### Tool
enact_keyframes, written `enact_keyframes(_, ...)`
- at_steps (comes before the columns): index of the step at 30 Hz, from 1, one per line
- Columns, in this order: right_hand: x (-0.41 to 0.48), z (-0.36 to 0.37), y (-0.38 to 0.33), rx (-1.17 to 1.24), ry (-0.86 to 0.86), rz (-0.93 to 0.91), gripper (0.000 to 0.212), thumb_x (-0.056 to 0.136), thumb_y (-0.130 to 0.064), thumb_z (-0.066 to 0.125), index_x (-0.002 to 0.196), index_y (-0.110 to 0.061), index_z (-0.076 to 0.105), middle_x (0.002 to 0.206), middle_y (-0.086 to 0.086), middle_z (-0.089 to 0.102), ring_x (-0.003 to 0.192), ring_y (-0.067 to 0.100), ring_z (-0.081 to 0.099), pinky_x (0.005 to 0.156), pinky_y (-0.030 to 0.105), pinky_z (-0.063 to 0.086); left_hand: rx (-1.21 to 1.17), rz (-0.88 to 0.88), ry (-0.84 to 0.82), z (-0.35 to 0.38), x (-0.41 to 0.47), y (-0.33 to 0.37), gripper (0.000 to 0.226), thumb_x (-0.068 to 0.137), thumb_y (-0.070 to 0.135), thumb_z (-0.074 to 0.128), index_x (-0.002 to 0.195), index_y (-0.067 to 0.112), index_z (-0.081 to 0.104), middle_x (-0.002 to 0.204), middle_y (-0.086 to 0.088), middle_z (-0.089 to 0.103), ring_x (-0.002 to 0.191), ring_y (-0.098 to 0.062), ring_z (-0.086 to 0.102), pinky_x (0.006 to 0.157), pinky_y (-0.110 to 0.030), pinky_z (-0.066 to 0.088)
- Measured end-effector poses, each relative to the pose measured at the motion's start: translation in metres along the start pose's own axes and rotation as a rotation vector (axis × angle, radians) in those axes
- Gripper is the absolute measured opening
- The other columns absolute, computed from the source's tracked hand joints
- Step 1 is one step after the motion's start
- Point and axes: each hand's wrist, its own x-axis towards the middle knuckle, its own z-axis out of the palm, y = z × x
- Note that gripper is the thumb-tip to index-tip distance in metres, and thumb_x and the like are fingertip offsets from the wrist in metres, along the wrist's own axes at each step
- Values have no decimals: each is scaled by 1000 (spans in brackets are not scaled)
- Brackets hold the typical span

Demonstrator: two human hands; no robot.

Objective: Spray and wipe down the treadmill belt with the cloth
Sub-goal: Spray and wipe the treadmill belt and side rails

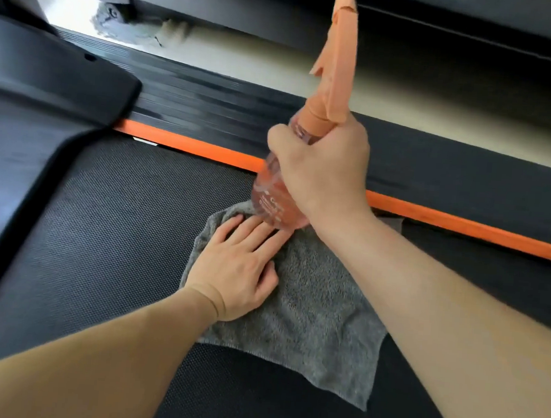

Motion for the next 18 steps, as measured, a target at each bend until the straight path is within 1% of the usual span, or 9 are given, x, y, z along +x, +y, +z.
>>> enact_keyframes(2, -22, -31, 4, 42, 36, 45, 22, 78, -31, 68, 66, -14, 61, 59, -5, 61, 65, 18, 60, 73, 38, 53, 12, 24, 13, 2, -2, 4, 50, 86, 35, 45, 132, 17, 54, 134, -7, 58, 127, -27, 45, 112, -43, 27)
enact_keyframes(5, -53, -70, 12, 62, 24, 100, 34, 88, -26, 67, 70, 0, 59, 65, 12, 59, 67, 26, 58, 69, 34, 48, 26, -15, -22, 2, -3, 0, 60, 88, 37, 42, 145, 20, 46, 153, -1, 43, 137, -22, 39, 114, -42, 25)
enact_keyframes(7, -80, -101, 21, 158, 56, 219, 32, 84, -30, 67, 69, -5, 53, 66, 13, 54, 66, 26, 56, 69, 38, 49, 48, -17, -27, 1, -4, 1, 61, 88, 37, 39, 147, 20, 45, 155, -1, 41, 137, -23, 40, 114, -42, 26)
enact_keyframes(8, -92, -112, 26, 235, 62, 309, 26, 82, -33, 66, 71, -12, 55, 70, 12, 57, 70, 26, 61, 73, 39, 52, 61, -22, -27, 1, -4, 0, 62, 88, 37, 38, 147, 20, 45, 155, -1, 41, 137, -24, 41, 114, -43, 26)
enact_keyframes(10, -118, -135, 43, 440, 94, 534, 7, 86, -32, 66, 91, -27, 65, 86, 6, 71, 86, 24, 71, 81, 46, 56, 106, -26, -51, -1, -2, 2, 63, 89, 37, 35, 149, 19, 42, 156, -2, 39, 138, -26, 41, 114, -45, 27)
enact_keyframes(12, -145, -152, 59, 636, 137, 709, 22, 90, -23, 64, 111, -29, 67, 93, 0, 76, 84, 18, 73, 77, 43, 56, 166, -34, -91, -1, -2, 7, 65, 89, 38, 31, 150, 17, 39, 157, -5, 38, 138, -29, 40, 114, -48, 29)
enact_keyframes(15, -184, -178, 79, 873, 229, 766, 34, 90, -7, 61, 112, -32, 69, 102, 0, 75, 80, 18, 73, 74, 44, 58, 170, -161, -100, 5, -1, 36, 71, 86, 38, 25, 152, 12, 33, 160, -10, 30, 141, -32, 32, 115, -55, 25)
enact_keyframes(17, -200, -194, 87, 976, 255, 757, 49, 89, 1, 56, 122, -35, 65, 111, -2, 74, 95, 17, 74, 74, 44, 60, 133, -275, -99, 10, -1, 65, 76, 84, 40, 20, 154, 12, 28, 161, -16, 25, 145, -36, 25, 116, -59, 19)
enact_keyframes(18, -214, -211, 89, 1019, 260, 757, 54, 87, 2, 56, 127, -34, 62, 115, -1, 73, 103, 19, 72, 75, 44, 60, 131, -278, -102, 12, -1, 89, 78, 84, 42, 16, 155, 13, 25, 161, -19, 22, 146, -37, 21, 116, -60, 17)
